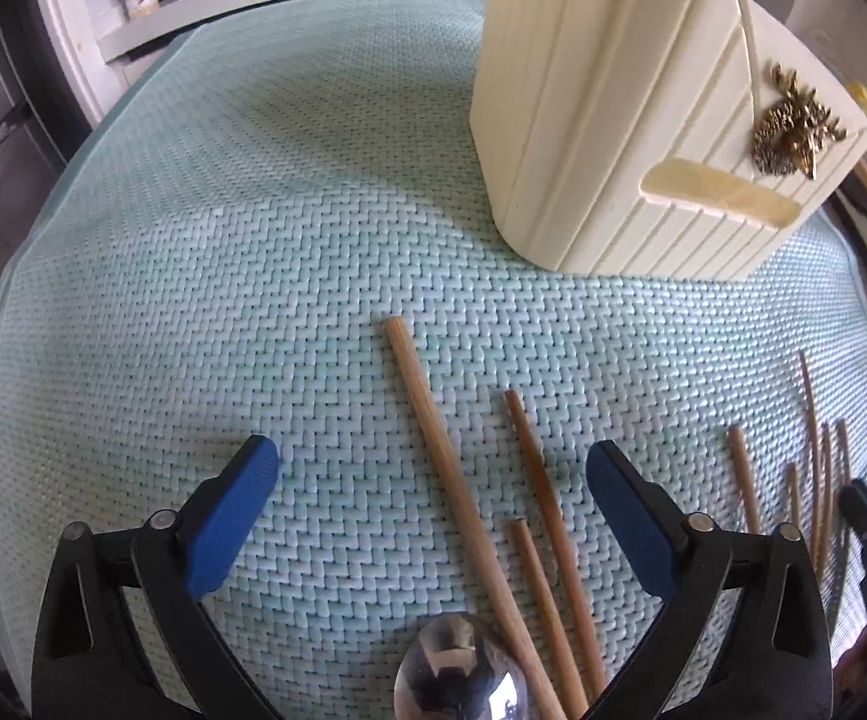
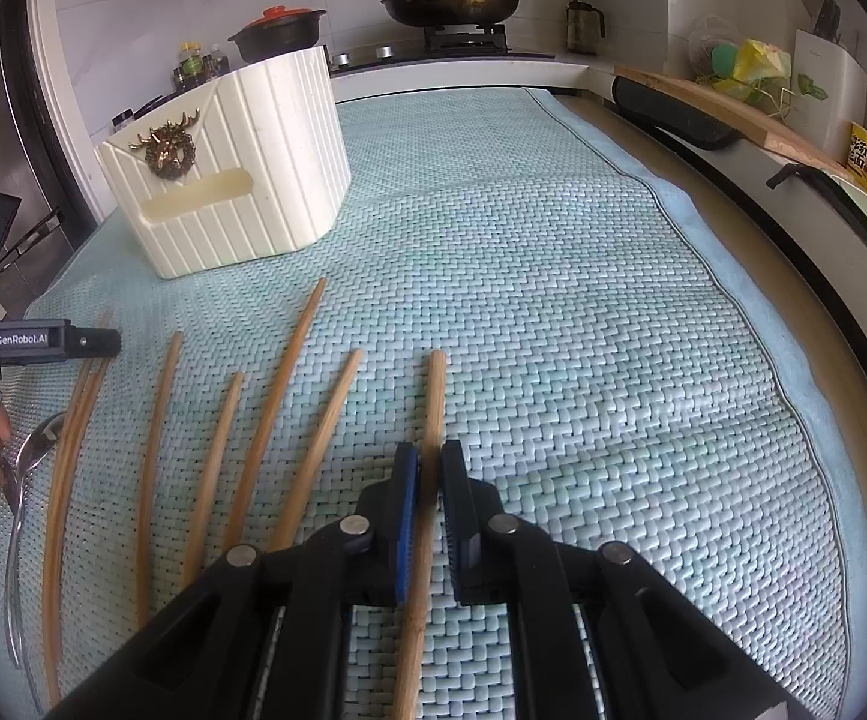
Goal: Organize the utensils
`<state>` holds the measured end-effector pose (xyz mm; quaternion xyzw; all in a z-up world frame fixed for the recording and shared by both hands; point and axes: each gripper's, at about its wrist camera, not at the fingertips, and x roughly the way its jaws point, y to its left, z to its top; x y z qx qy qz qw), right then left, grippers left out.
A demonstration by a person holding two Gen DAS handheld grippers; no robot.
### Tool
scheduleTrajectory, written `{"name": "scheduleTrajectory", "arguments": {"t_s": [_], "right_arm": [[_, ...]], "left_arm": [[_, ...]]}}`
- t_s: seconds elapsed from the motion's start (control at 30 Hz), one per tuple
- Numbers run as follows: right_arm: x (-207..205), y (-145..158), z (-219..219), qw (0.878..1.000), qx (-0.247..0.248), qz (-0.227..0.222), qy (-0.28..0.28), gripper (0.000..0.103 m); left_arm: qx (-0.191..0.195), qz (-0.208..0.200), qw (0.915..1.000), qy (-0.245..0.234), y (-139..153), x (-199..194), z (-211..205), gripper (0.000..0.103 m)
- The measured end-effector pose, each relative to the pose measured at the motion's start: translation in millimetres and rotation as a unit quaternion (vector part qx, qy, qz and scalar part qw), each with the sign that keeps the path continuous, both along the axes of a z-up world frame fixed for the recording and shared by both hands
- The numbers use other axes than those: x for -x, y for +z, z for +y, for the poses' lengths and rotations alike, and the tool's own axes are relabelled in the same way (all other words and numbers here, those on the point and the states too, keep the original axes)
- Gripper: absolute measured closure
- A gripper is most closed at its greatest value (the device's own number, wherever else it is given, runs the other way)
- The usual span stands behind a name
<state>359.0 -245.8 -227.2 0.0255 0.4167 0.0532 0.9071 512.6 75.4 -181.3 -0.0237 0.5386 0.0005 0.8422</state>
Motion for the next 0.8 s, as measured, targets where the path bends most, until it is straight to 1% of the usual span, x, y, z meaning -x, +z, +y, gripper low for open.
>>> {"name": "scheduleTrajectory", "arguments": {"t_s": [0.17, 0.2, 0.23, 0.27, 0.3, 0.33, 0.4, 0.43, 0.53, 0.57, 0.63, 0.67, 0.7, 0.73, 0.77, 0.8], "right_arm": [[0, 0, -2, 1.000, -0.006, 0.000, 0.000, 0.095], [0, 0, -2, 1.000, -0.008, 0.000, 0.000, 0.095], [0, 0, -2, 1.000, -0.009, 0.000, 0.000, 0.095], [1, 0, -3, 1.000, -0.010, 0.000, 0.000, 0.095], [1, 0, -3, 1.000, -0.011, 0.000, 0.000, 0.095], [1, 0, -3, 1.000, -0.012, 0.000, 0.000, 0.095], [1, -1, -4, 1.000, -0.013, 0.000, 0.000, 0.095], [1, -1, -4, 1.000, -0.013, 0.000, 0.000, 0.095], [2, -1, -4, 1.000, -0.012, -0.001, 0.000, 0.095], [2, -1, -4, 1.000, -0.012, -0.001, 0.000, 0.095], [2, -1, -4, 1.000, -0.015, -0.001, 0.000, 0.095], [2, -1, -4, 1.000, -0.016, -0.001, 0.000, 0.095], [2, -1, -4, 1.000, -0.017, 0.000, 0.000, 0.095], [2, -1, -4, 1.000, -0.017, -0.001, 0.000, 0.095], [2, -1, -4, 1.000, -0.016, -0.001, 0.000, 0.095], [2, -1, -3, 1.000, -0.015, -0.001, 0.000, 0.095]], "left_arm": [[-0.021, 0.011, 0.9997, 0.003, 2, 4, -3, 0.000], [-0.018, 0.018, 0.9997, 0.004, 5, 11, -12, 0.000], [-0.016, 0.018, 0.9996, 0.016, 9, 14, -10, 0.000], [-0.016, 0.011, 0.9988, 0.045, 9, 18, -3, 0.000], [-0.005, 0.001, 0.9973, 0.073, -4, 26, 11, 0.000], [0.013, -0.016, 0.9959, 0.088, -2, 31, 19, 0.000], [0.046, -0.035, 0.9931, 0.102, -1, 36, 30, 0.001], [0.054, -0.040, 0.9916, 0.110, -14, 42, 32, 0.001], [0.084, -0.052, 0.9865, 0.130, -12, 49, 47, 0.001], [0.089, -0.058, 0.9849, 0.137, -9, 60, 42, 0.001], [0.088, -0.069, 0.9831, 0.145, -6, 68, 50, 0.002], [0.085, -0.074, 0.9828, 0.146, -6, 81, 53, 0.003], [0.081, -0.077, 0.9827, 0.148, -8, 93, 56, 0.005], [0.078, -0.078, 0.9826, 0.149, -7, 95, 60, 0.008], [0.080, -0.077, 0.9823, 0.151, -3, 108, 55, 0.010], [0.083, -0.073, 0.9825, 0.150, -3, 117, 54, 0.010]]}}
